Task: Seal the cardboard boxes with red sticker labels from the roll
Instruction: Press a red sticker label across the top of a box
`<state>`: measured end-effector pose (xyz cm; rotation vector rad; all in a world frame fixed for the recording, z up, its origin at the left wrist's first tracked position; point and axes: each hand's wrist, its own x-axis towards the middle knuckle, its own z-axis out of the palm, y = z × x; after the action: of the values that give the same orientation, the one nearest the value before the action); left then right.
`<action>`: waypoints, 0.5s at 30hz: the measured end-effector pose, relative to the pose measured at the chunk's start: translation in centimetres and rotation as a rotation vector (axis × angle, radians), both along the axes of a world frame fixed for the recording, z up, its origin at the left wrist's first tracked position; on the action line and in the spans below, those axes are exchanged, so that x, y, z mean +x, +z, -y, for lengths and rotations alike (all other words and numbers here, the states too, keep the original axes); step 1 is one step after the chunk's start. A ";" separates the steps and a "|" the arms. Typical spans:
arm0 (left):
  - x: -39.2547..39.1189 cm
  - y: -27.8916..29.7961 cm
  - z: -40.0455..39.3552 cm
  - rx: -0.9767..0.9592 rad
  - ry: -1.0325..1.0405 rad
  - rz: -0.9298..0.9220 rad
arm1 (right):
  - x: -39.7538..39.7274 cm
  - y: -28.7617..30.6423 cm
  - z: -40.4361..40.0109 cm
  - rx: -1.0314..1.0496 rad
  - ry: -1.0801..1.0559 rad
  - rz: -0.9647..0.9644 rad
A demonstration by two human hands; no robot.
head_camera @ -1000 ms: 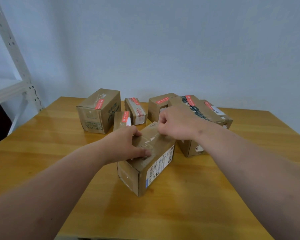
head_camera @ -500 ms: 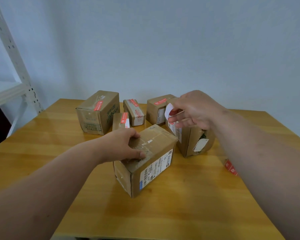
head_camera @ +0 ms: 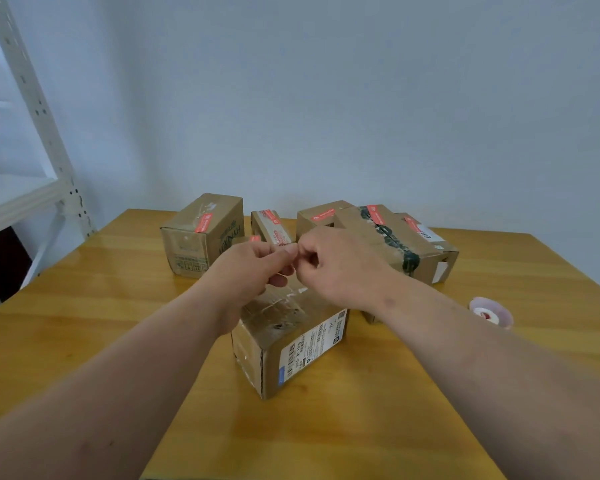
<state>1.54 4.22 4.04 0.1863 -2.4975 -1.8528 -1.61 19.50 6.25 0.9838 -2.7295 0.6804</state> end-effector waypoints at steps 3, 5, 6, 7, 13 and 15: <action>0.2 -0.1 0.6 0.062 0.009 0.014 | -0.2 -0.1 -0.2 0.030 0.031 0.068; 0.3 -0.1 0.8 0.073 0.022 0.021 | -0.4 0.0 -0.5 -0.018 0.009 0.126; 0.3 -0.1 1.0 0.079 0.028 0.025 | -0.5 0.1 -0.7 -0.071 -0.021 0.143; 0.4 0.0 1.1 0.087 0.032 0.031 | -0.6 0.2 -1.0 -0.142 -0.060 0.151; 0.6 0.1 1.4 0.044 0.026 0.028 | -1.1 -0.2 -2.3 -0.284 -0.163 0.183; 0.6 0.1 1.4 0.001 0.019 0.021 | -1.1 -0.3 -2.3 -0.298 -0.163 0.214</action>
<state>2.16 2.83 4.18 0.2300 -2.4991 -1.8553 -2.66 21.78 5.94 0.6469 -2.7306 1.1785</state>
